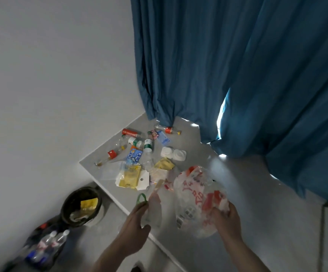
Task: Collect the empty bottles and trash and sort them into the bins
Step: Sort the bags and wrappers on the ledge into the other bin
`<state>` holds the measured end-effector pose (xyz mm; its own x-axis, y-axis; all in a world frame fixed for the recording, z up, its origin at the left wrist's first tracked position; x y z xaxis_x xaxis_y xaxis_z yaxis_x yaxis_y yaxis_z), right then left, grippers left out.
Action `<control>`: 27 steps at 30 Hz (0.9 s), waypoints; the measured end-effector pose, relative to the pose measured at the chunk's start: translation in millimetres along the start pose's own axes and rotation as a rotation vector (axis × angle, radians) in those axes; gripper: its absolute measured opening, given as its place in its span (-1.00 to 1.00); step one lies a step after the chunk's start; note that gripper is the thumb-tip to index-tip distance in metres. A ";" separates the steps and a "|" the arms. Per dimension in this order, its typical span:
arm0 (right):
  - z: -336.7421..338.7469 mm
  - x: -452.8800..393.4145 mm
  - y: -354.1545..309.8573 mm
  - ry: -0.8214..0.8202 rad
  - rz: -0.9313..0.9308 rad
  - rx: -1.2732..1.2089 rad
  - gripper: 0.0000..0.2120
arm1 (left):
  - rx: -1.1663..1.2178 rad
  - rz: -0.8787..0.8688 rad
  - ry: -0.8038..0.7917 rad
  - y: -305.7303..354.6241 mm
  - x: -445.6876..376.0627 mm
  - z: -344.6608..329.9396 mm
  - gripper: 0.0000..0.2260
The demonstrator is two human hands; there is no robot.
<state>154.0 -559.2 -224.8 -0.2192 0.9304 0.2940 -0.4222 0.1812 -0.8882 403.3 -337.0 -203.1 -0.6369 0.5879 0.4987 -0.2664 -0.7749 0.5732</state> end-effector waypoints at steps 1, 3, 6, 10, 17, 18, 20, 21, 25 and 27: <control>-4.8 4.7 -7.9 -0.016 0.021 0.003 -0.41 | 0.018 0.009 0.022 -7.6 5.9 5.8 -0.36; -18.4 16.0 -26.6 -0.064 0.046 0.004 -0.45 | 0.052 0.032 0.069 -25.3 17.3 19.6 -0.37; -46.6 27.5 -44.7 -0.142 0.092 0.017 -0.38 | 0.105 0.067 0.113 -54.1 34.3 42.6 -0.38; -99.6 49.9 -55.5 -0.218 0.135 0.048 -0.44 | 0.134 0.092 0.152 -103.0 57.4 79.0 -0.38; -182.8 127.8 -66.2 -0.243 0.174 0.059 -0.41 | 0.148 0.133 0.147 -196.6 107.3 136.8 -0.34; -193.4 137.8 -63.7 -0.250 0.178 0.058 -0.40 | 0.151 0.134 0.144 -208.8 111.3 142.7 -0.34; -210.2 158.5 -62.0 -0.260 0.173 0.046 -0.39 | 0.154 0.139 0.144 -231.4 117.6 154.0 -0.33; -216.9 166.9 -61.0 -0.257 0.171 0.032 -0.41 | 0.153 0.150 0.134 -242.4 119.9 158.3 -0.34; -237.3 184.4 -59.5 -0.266 0.164 0.057 -0.45 | 0.168 0.172 0.103 -276.1 121.1 176.8 -0.33; -249.0 182.3 -59.7 -0.268 0.166 0.084 -0.43 | 0.177 0.191 0.099 -289.5 115.6 187.3 -0.33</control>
<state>358.3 -321.0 -206.1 -0.5098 0.8262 0.2398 -0.4299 -0.0032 -0.9029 542.3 -1.2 -189.6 -0.7337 0.4024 0.5476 -0.0099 -0.8121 0.5835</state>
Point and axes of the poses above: each hand's wrist, its own x-axis away from the middle knuckle, its own z-axis out of the back of the hand, y = z × x, the point moved 9 cm from there along -x, towards the middle knuckle, and after that the axes turned 12 degrees about z, right-handed, at the moved point
